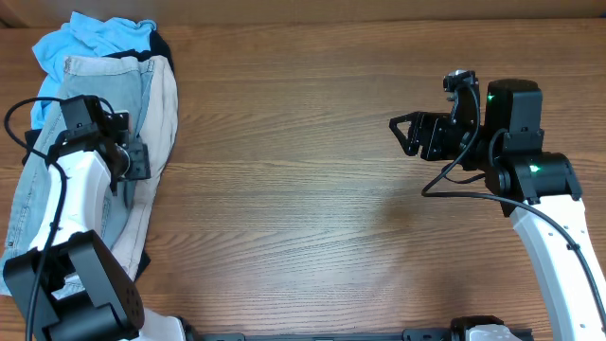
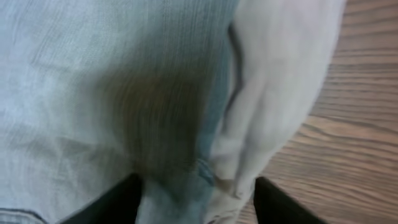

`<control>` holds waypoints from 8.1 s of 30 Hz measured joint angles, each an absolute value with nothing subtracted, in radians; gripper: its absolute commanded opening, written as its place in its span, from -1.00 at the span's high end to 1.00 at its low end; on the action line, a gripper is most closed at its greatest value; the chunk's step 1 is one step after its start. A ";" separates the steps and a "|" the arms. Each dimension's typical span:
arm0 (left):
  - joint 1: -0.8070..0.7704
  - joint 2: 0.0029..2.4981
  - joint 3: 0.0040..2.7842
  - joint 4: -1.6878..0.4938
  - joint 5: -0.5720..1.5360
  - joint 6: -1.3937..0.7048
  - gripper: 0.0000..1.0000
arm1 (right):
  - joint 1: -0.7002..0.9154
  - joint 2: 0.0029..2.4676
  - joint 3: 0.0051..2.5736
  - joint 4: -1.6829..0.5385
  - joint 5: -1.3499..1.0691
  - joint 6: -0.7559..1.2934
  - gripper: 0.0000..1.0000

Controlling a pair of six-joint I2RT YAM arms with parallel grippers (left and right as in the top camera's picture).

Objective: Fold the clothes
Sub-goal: 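Reach the left gripper to the denim shorts on the pile and grasp them, then pull the denim shorts off the pile and drop them mid-table, then grasp the denim shorts waistband with the right gripper and drag rightward, then grasp the left leg hem with the left gripper and spread the shorts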

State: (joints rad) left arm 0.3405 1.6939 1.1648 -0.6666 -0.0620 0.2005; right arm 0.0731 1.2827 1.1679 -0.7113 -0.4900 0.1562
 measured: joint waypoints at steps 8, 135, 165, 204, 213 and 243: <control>0.340 1.694 1.165 -0.677 -0.098 0.215 0.36 | 0.073 1.283 1.168 -0.714 -0.489 0.157 -0.44; -0.062 1.853 1.891 -1.061 0.104 -0.030 -0.99 | -0.448 1.731 1.554 -1.358 0.104 0.372 0.33; -0.493 2.365 1.887 -0.550 0.154 0.296 -1.00 | -0.450 1.731 1.501 -1.242 -0.311 0.081 -0.49; -0.254 2.234 1.954 -1.396 -0.190 0.090 -1.00 | -0.412 1.549 1.527 -1.349 -0.345 0.064 -0.51; -0.266 2.013 1.985 -1.351 -0.083 0.180 -1.00 | -0.193 1.285 1.562 -1.467 -0.349 0.071 -0.49; -0.201 2.093 1.438 -0.493 -0.040 0.038 -0.04 | 0.204 1.314 1.250 -1.163 -0.094 0.363 -0.41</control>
